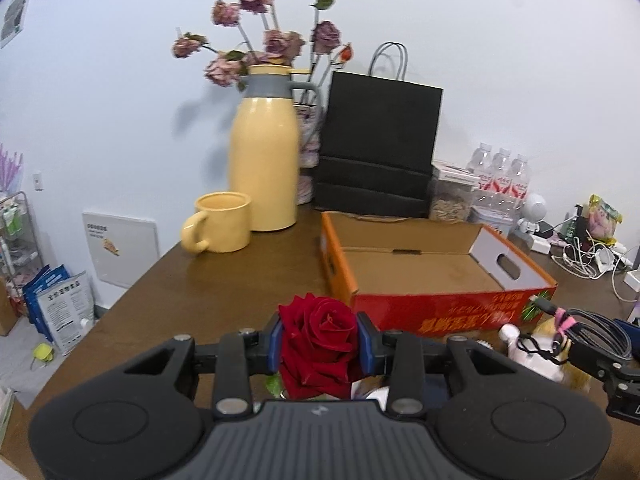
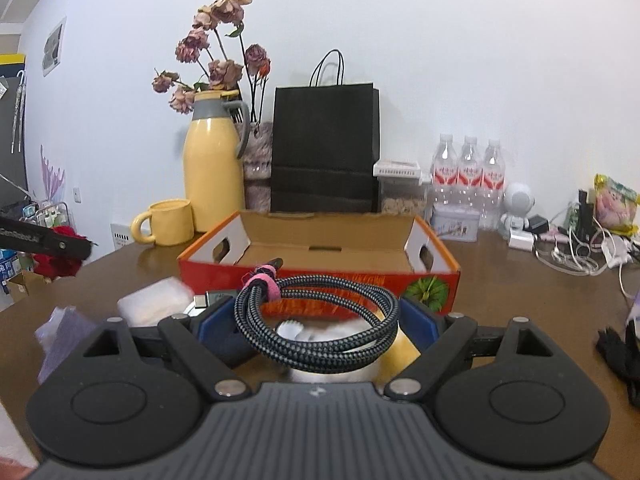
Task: Organize objects
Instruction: 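Carry the rose into the box with the left tool while the right tool carries the black cable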
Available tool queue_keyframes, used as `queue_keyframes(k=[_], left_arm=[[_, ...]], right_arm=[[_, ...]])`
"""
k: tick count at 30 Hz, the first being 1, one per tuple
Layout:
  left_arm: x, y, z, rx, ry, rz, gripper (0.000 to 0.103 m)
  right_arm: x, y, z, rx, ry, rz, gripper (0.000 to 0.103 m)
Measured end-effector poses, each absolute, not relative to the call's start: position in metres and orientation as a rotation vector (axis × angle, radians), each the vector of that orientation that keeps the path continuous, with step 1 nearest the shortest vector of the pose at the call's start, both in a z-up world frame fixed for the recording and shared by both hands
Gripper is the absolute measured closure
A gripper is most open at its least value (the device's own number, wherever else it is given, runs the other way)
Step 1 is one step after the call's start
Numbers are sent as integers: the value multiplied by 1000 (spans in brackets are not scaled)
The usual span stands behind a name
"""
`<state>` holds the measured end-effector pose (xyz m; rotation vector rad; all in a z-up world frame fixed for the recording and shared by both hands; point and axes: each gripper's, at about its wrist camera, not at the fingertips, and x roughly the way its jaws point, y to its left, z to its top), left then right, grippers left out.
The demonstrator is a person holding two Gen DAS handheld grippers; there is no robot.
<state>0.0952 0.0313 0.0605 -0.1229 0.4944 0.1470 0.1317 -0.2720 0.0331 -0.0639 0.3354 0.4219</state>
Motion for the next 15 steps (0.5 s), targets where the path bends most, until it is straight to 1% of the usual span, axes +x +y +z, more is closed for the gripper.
queue_keyframes(k=[8,15], left_arm=[[161,-5,76,-106,507,116,69],[219,-27,82,-94,528,112,68]], right_arm=[[186,-279,55,-76,317,457,15],[241,-279,66,-95,343,469,15]])
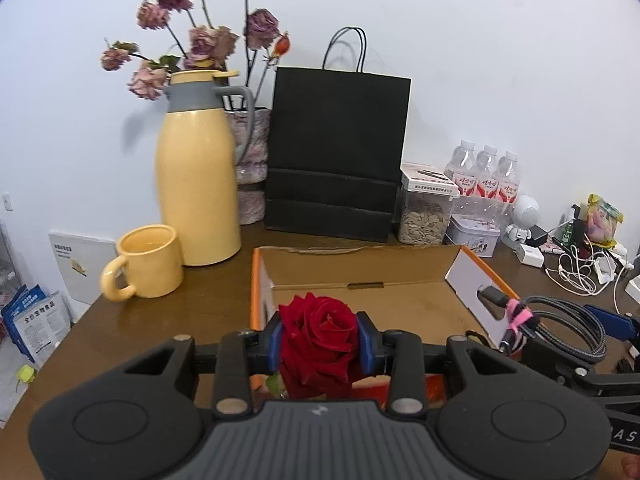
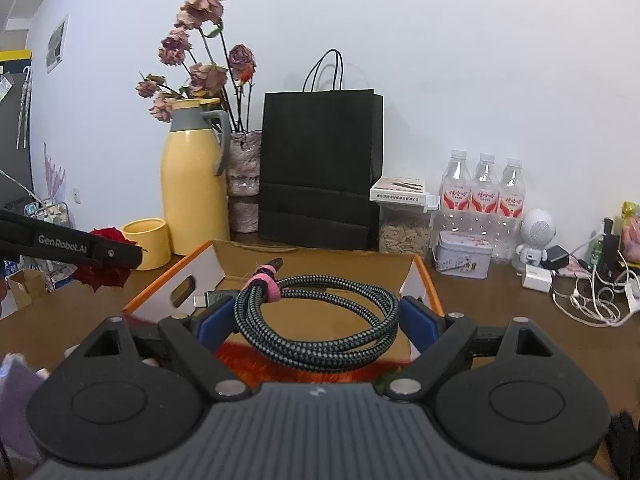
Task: Organize objects
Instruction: 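Carry the rose into the box with the left tool while the right tool carries the black cable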
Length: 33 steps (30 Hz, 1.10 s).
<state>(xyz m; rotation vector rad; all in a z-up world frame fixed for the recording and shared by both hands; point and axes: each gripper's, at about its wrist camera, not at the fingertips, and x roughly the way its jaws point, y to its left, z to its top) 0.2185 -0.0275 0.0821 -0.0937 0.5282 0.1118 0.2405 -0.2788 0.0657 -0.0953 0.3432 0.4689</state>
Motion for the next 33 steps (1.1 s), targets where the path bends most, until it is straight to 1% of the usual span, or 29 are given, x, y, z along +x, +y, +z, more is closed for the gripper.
queue_keyframes(k=[10,21,24,25,26,27,28,29,33], left_arm=[[302,-38,78,-103,596,109,69],[365,-36,51,-102,676,128,68],[376,-36,42,-89,691,135,65],[378,-36,39,-86,699,139,60],[380,-36,37,-85,710,140,45],[382,-35,35,-88,717,138,33],[383,-34,34,-93,720,141,9],[382,-33,32,-98,715,153,1],[379,-33,32,-95,701,159,1]], right_arm=[[318,-269,72,-130,372,483,15],[386,-244,47,-170,477,507,15],[397,-239,38,-171,510,515,14],[401,-238,35,-167,528,519,13],[404,-236,33,-173,551,529,10],[407,-235,30,-178,572,536,0],[408,-234,27,-182,580,530,0],[407,-234,25,-188,576,524,0],[406,-237,24,-177,584,524,0]])
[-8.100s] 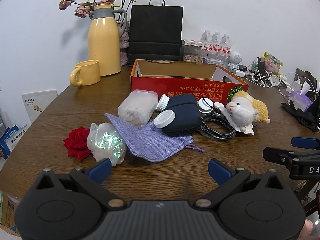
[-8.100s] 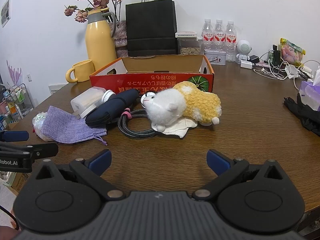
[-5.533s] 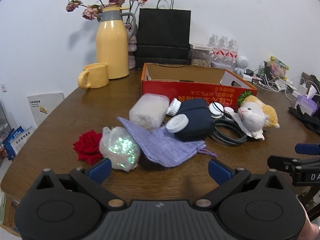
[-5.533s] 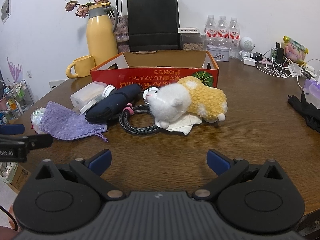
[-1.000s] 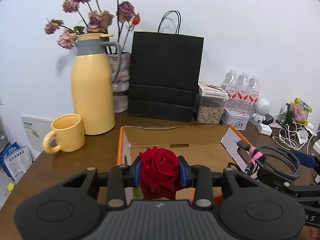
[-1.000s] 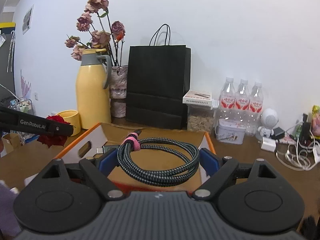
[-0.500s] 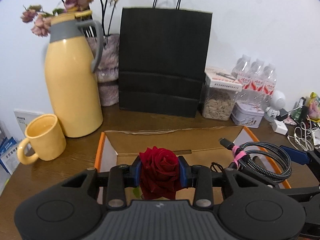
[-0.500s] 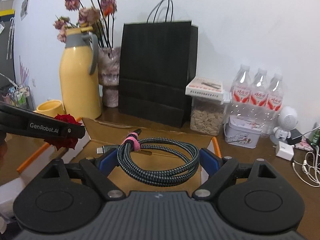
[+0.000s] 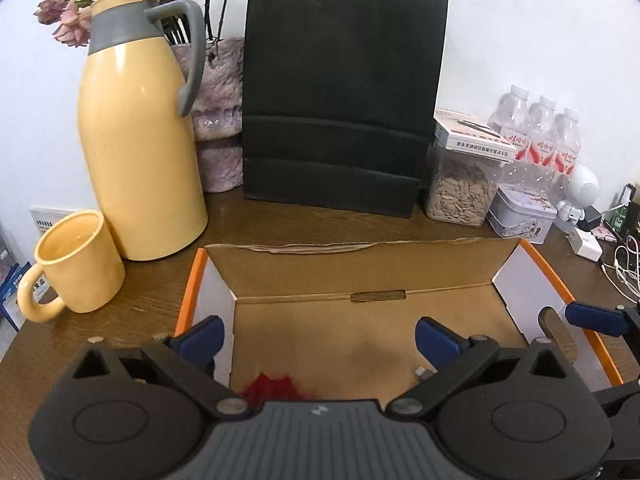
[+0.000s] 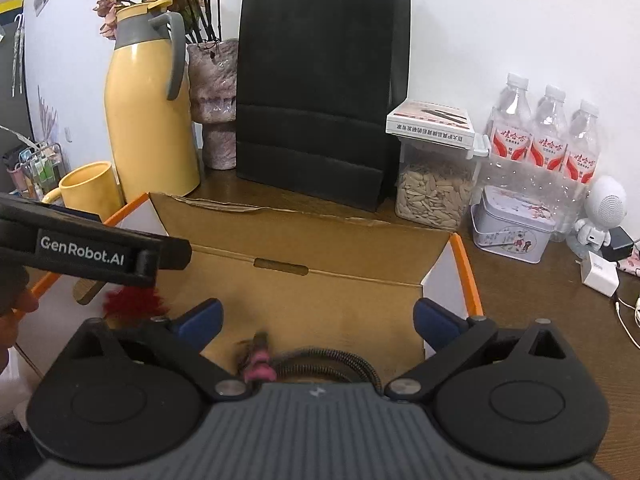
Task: Organize objects
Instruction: 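Carry the rose into the box with the left tool while the right tool carries the black cable, then open both tools over the box and withdraw toward the table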
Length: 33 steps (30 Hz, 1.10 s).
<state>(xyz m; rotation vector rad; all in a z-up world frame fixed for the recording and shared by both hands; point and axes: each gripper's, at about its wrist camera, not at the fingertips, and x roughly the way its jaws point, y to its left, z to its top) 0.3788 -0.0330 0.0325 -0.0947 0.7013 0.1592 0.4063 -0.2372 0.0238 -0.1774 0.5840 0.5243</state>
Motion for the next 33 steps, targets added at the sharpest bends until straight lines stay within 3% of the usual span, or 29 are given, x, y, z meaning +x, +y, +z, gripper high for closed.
queue_keyframes(k=[13,33], left_arm=[[356,-37,47,-89,685,175,1],[245,-36,69,-121,623,218,1]], right_arm=[[388,-247,40,-173,557,511,0],[281,-269,65,-173,487,542,0]])
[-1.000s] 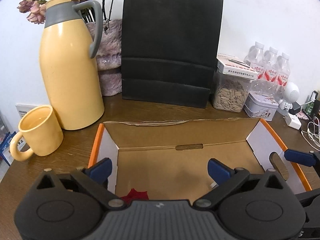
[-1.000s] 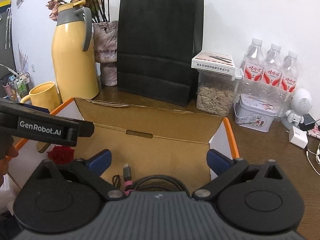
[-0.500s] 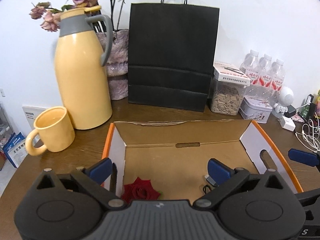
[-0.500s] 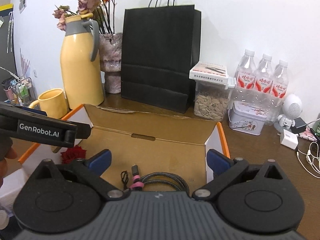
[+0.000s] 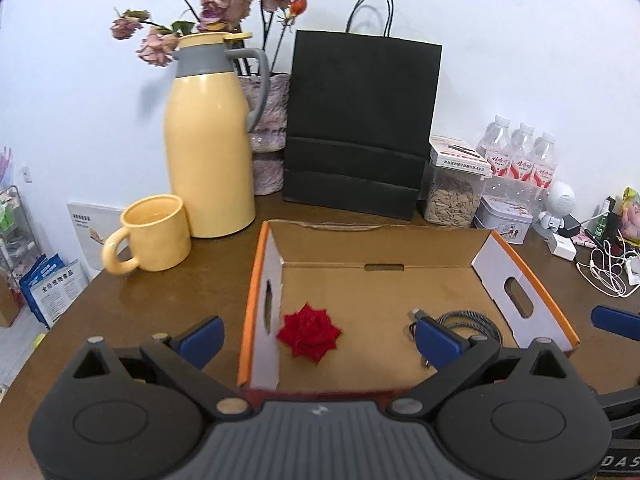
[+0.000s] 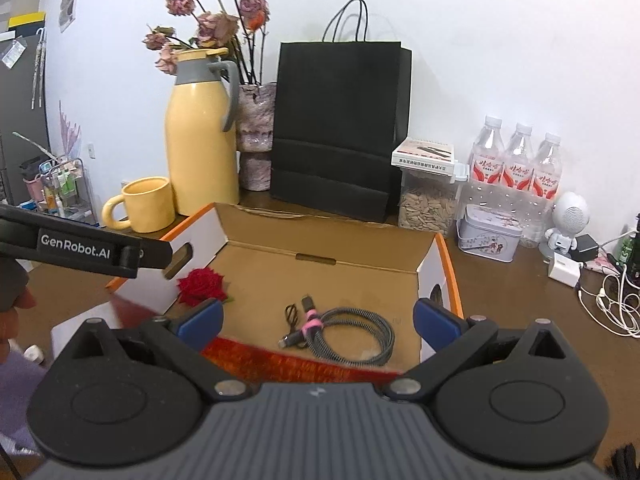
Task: Organize objects
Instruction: 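Open both tools over the box and withdraw toward the table, then grasp the iridescent plastic bag with the left tool while the right tool grasps the plush toy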
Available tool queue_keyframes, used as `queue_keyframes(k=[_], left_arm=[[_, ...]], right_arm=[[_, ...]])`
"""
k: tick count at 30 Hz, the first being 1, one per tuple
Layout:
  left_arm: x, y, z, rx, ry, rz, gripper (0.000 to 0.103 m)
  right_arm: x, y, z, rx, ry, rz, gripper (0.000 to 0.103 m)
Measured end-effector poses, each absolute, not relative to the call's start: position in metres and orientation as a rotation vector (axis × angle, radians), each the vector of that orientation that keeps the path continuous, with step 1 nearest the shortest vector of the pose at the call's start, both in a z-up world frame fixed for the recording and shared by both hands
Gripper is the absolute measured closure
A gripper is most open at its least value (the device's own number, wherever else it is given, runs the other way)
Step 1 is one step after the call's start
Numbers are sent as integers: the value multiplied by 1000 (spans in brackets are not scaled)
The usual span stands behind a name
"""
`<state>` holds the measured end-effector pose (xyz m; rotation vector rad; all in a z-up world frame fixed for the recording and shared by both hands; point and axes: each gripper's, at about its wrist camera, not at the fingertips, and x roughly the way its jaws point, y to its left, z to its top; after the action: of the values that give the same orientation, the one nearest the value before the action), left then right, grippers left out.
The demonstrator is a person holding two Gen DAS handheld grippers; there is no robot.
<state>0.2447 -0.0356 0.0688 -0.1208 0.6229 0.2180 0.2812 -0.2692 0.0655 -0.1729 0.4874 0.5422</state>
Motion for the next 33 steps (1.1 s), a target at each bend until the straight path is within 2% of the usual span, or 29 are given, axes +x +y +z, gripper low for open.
queue_keyframes(k=[33], left_arm=[[48,31,12,-133,546,354,1]], right_arm=[[142,-330,9,-219,429,505,0]])
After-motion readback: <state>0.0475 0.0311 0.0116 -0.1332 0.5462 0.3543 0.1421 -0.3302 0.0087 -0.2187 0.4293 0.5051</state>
